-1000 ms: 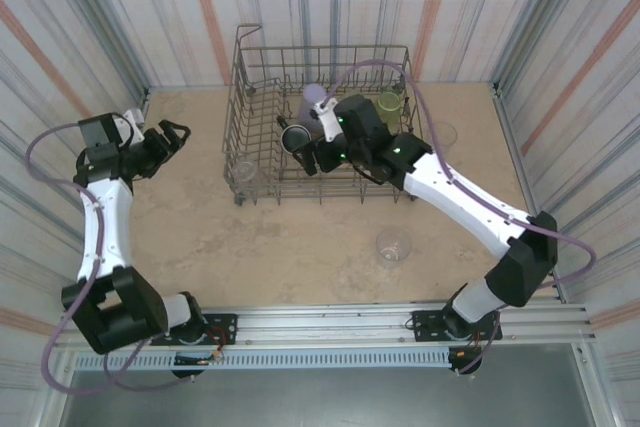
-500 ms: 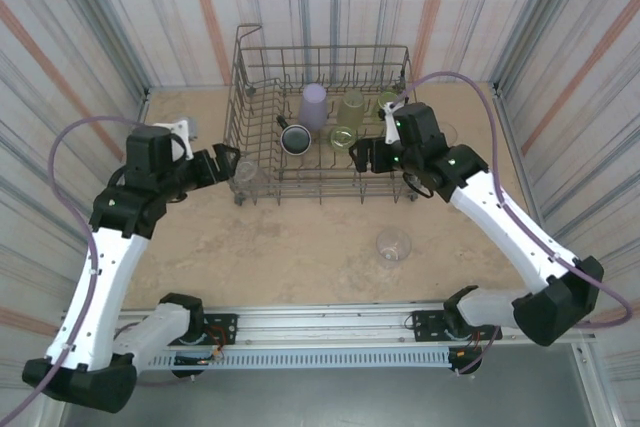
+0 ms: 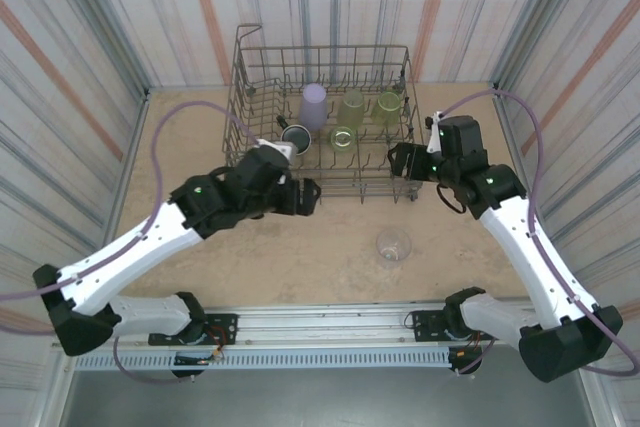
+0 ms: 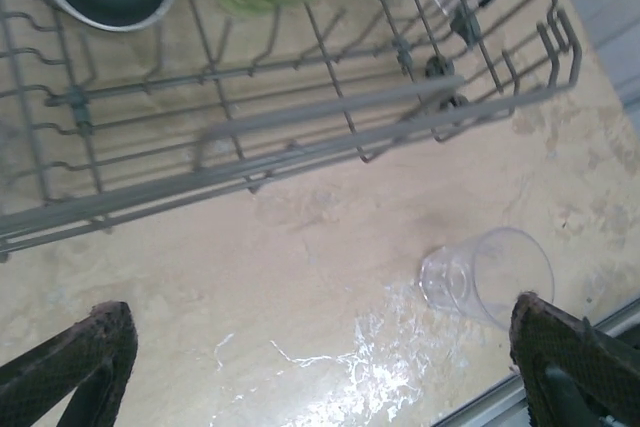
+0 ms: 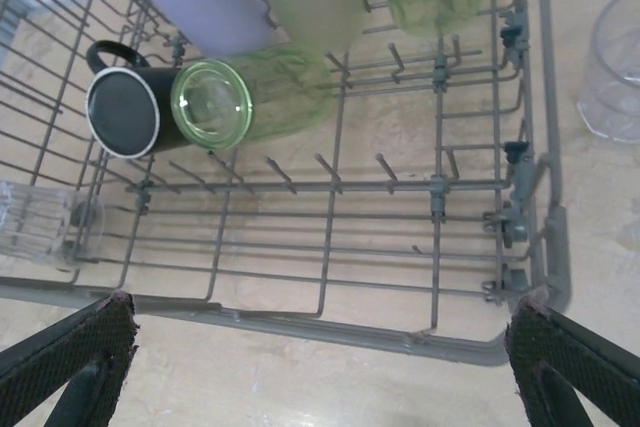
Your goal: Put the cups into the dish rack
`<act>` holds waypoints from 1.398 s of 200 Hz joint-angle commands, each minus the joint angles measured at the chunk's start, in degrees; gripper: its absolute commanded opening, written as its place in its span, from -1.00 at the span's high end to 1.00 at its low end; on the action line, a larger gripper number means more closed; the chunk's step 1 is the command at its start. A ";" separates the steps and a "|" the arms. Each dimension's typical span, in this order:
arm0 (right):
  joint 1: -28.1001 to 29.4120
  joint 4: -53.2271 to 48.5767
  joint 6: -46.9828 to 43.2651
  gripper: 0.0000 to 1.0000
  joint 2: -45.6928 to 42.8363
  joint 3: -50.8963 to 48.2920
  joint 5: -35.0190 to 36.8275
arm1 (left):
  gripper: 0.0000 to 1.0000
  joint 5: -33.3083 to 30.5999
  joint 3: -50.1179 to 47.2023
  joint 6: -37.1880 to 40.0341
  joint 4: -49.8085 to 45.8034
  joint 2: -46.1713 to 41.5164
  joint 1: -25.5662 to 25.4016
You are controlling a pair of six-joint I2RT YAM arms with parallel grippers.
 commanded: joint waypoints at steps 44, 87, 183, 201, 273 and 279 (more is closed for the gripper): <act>-4.75 -4.21 1.55 -0.98 -5.52 -3.70 -2.90 | -0.97 -9.38 7.34 -5.69 3.16 14.05 -14.15; -6.64 -4.47 2.44 -0.98 -8.27 -4.86 -3.55 | -0.94 -4.71 13.31 -8.34 2.50 25.81 -15.88; -9.37 -5.19 2.16 -0.98 -11.05 -6.54 -4.64 | -0.53 1.62 19.48 -6.66 1.36 40.44 -16.81; -9.71 -5.01 2.17 -0.98 -11.22 -6.83 -4.77 | -0.43 2.13 19.56 -6.73 1.36 42.09 -16.82; -10.61 -4.37 2.58 -0.98 -11.49 -7.88 -6.08 | 0.00 1.70 23.11 -6.40 -0.46 46.82 -16.24; -10.60 -4.39 2.66 -0.98 -11.49 -7.92 -6.09 | 0.06 1.78 23.37 -6.40 -0.48 47.09 -16.13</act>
